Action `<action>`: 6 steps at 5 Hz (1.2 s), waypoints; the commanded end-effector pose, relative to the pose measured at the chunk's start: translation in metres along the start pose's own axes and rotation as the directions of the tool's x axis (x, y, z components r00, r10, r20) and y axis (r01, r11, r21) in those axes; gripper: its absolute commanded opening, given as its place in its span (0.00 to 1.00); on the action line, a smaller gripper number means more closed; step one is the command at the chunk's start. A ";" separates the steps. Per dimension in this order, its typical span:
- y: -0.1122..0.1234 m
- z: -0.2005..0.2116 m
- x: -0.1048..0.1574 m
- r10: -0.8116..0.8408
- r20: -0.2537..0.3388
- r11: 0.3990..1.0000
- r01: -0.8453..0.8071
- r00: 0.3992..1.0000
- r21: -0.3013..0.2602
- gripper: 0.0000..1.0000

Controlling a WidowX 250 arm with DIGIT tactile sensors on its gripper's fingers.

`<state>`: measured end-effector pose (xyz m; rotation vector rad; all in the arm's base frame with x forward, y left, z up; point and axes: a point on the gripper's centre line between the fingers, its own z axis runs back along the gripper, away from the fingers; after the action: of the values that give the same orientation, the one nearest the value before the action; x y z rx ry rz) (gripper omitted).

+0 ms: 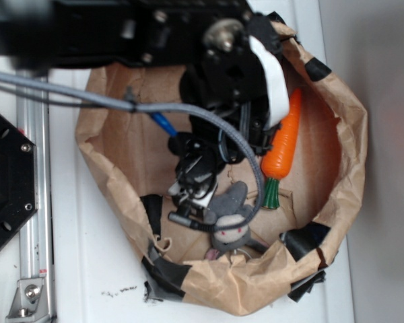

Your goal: Grab the gray animal.

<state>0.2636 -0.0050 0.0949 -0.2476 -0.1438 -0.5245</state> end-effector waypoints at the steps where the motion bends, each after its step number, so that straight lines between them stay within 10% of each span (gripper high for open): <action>1: -0.035 -0.039 0.019 -0.214 0.003 0.977 0.214 0.977 -0.015 1.00; 3: -0.067 -0.075 0.017 -0.314 -0.015 0.949 0.314 0.949 -0.016 1.00; 4: -0.071 -0.099 0.018 -0.330 -0.045 0.939 0.333 0.943 0.082 1.00; 5: -0.059 -0.083 0.023 -0.185 -0.024 0.962 0.186 0.982 0.200 0.00; 6: -0.042 -0.039 0.024 -0.070 -0.010 0.990 0.071 0.997 0.124 0.00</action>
<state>0.2581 -0.0575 0.0559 -0.1260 -0.1032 -0.5813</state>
